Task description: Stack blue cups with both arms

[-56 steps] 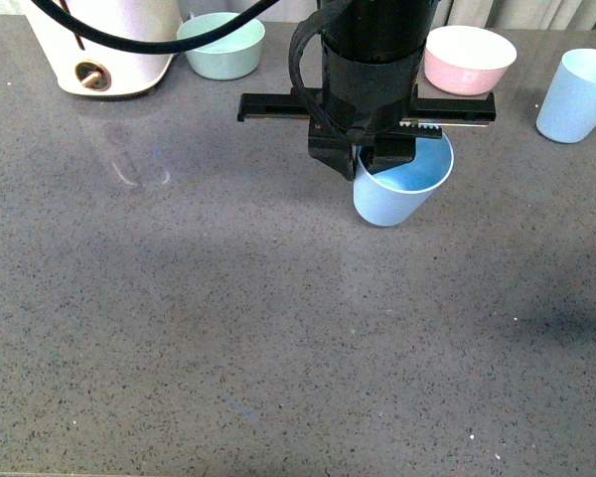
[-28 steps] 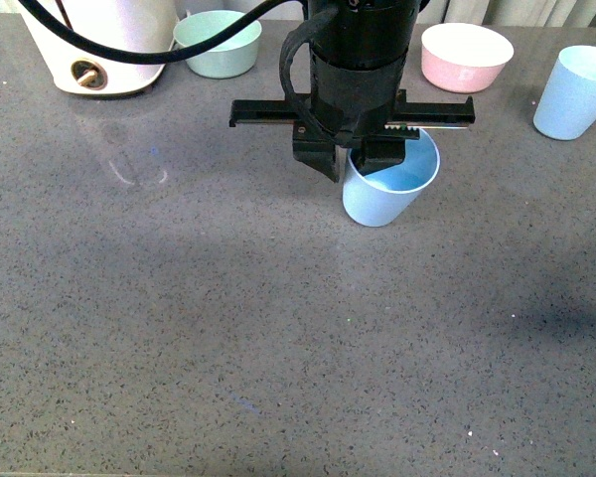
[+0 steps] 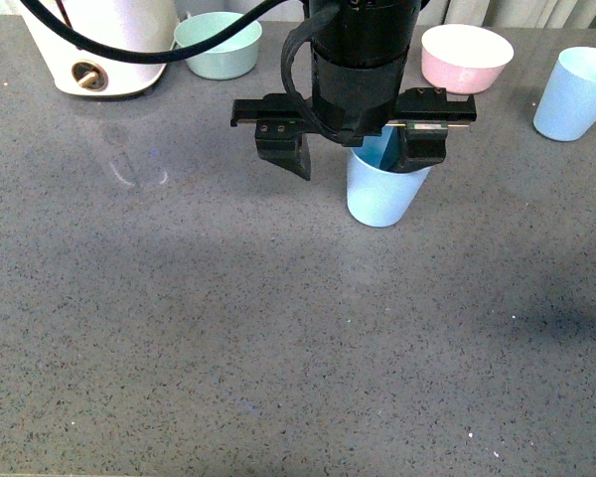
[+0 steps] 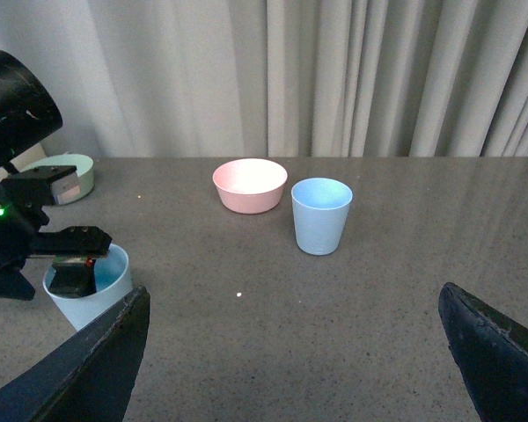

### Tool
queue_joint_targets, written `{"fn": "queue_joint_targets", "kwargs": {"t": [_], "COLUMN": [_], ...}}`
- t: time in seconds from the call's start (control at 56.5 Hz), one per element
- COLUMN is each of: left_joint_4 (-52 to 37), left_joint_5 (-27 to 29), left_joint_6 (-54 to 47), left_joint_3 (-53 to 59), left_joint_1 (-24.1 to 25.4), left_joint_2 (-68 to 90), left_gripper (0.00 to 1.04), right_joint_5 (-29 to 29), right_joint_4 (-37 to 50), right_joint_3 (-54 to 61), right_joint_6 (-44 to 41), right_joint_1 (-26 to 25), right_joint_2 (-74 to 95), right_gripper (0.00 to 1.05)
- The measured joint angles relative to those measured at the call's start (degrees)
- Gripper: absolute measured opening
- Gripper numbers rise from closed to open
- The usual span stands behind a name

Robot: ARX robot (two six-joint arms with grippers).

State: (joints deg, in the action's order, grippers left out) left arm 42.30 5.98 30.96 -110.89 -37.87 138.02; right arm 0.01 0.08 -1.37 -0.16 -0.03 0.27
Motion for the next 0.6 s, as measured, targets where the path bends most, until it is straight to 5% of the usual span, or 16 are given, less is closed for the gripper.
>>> {"fn": "queue_joint_targets", "kwargs": {"t": [0.106,0.602], "left_joint_4": [-0.15,-0.81], "left_joint_5": [0.04,1.18], "left_joint_6": [-0.09,-1.25], "left_joint_3": [0.00,0.55], "left_joint_1": [0.00,-0.11], "left_joint_2": [-0.07,-4.76], "left_gripper": [0.98,0.96], "right_joint_5": [0.00,0.00], "right_joint_4": [0.00,0.00], "right_joint_3": [0.00,0.00], "right_joint_6": [0.00,0.00], "right_joint_1": [0.00,0.00], "right_joint_2": [0.00,0.00], "right_gripper": [0.96,0.96]}}
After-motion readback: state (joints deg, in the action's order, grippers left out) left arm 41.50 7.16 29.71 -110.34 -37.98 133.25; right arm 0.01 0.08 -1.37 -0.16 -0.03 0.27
